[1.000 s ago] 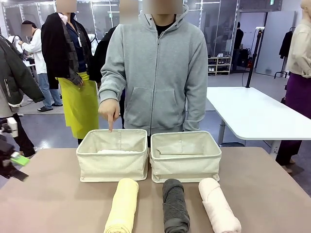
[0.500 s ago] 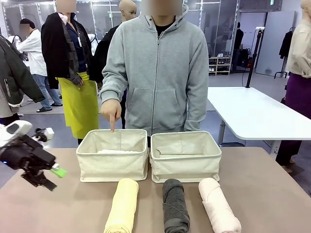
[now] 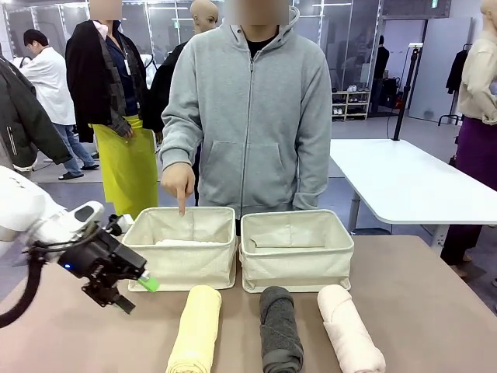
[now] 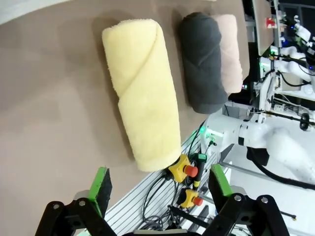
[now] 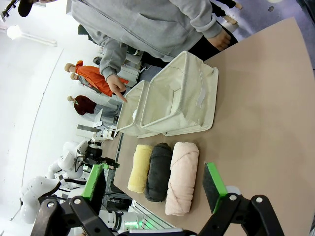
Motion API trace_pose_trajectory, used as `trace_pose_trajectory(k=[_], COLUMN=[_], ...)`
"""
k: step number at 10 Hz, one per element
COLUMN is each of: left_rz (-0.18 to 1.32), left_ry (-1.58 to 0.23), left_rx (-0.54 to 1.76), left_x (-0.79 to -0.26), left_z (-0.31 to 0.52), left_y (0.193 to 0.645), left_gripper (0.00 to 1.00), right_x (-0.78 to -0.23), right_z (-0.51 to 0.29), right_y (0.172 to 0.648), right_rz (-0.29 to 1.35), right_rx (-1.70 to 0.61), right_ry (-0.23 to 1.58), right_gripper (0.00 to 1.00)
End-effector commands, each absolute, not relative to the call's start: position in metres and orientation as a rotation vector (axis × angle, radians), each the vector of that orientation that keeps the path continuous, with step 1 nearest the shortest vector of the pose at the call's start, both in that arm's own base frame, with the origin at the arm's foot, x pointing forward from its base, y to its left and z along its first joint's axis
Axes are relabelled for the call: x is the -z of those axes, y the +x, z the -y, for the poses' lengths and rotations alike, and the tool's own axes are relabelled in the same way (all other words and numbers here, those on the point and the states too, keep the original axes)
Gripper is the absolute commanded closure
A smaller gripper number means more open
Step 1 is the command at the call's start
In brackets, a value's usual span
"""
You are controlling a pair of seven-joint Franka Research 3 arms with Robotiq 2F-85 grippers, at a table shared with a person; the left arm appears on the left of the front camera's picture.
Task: Divide the towels into two baskets.
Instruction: Pick up one hotel-folded towel from the bottom of the table and place it in the Fabric basket indicated by the person.
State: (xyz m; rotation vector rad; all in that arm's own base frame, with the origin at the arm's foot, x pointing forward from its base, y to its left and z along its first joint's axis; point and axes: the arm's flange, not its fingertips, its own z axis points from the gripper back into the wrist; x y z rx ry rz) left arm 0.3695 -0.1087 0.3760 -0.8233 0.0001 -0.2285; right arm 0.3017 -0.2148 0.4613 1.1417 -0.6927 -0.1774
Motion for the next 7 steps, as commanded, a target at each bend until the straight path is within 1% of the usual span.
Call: trace_pose_trajectory(k=[1,5,7], left_rz=[0.002,0.030,0.032], left_ry=[-0.803,-0.718,-0.722], left_rx=[0.186,0.119,0.117], left_x=[-0.363,-0.336,-0.327], left_z=[0.135,0.167,0.178], left_y=[0.372,0.369,0.368], left_gripper=[0.00,0.00,0.00], right_x=[-0.463,-0.463,-0.463], right_z=[0.214,0.214,0.214], right_y=[0.300,0.300,0.300], right_rz=[0.710,0.710,0.710], right_rx=[0.171,0.171,0.171], right_ry=[1.151,1.151,1.151], right_gripper=[0.00,0.00,0.00])
